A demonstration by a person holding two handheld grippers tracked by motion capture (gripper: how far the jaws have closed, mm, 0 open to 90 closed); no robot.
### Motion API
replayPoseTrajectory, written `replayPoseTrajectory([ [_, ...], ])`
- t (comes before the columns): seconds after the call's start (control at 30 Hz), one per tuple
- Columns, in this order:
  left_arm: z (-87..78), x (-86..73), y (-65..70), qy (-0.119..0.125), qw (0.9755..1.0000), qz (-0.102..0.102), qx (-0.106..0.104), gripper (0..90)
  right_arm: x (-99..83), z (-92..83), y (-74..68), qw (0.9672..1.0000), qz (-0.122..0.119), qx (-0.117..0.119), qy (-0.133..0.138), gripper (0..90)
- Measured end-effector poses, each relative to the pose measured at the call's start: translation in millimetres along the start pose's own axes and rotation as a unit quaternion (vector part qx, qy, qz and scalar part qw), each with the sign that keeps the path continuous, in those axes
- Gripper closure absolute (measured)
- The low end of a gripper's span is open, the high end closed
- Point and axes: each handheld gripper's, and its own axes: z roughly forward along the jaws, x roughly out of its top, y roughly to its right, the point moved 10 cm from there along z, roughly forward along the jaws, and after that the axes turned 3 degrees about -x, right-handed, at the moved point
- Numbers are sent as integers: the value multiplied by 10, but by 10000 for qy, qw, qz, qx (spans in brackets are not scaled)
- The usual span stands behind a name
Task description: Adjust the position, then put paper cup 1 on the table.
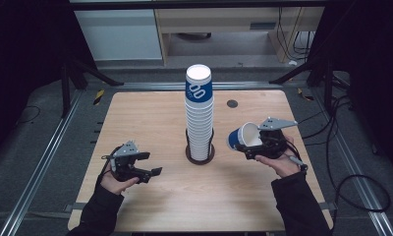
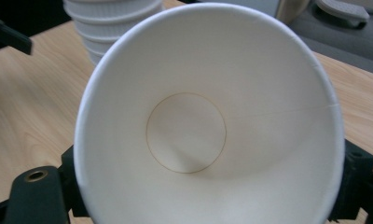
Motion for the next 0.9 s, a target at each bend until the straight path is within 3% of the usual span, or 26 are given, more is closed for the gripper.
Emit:
replayPoseTrajectory([
  [0.43,-22,-22,-54,-61,9999,-25,98,176,-73,98,376,9969,176,-542,-539,157],
  [0.9,17,-64,-80,-200,9997,-70,138,174,-328,168,801,9861,429,-941,-1300,156],
])
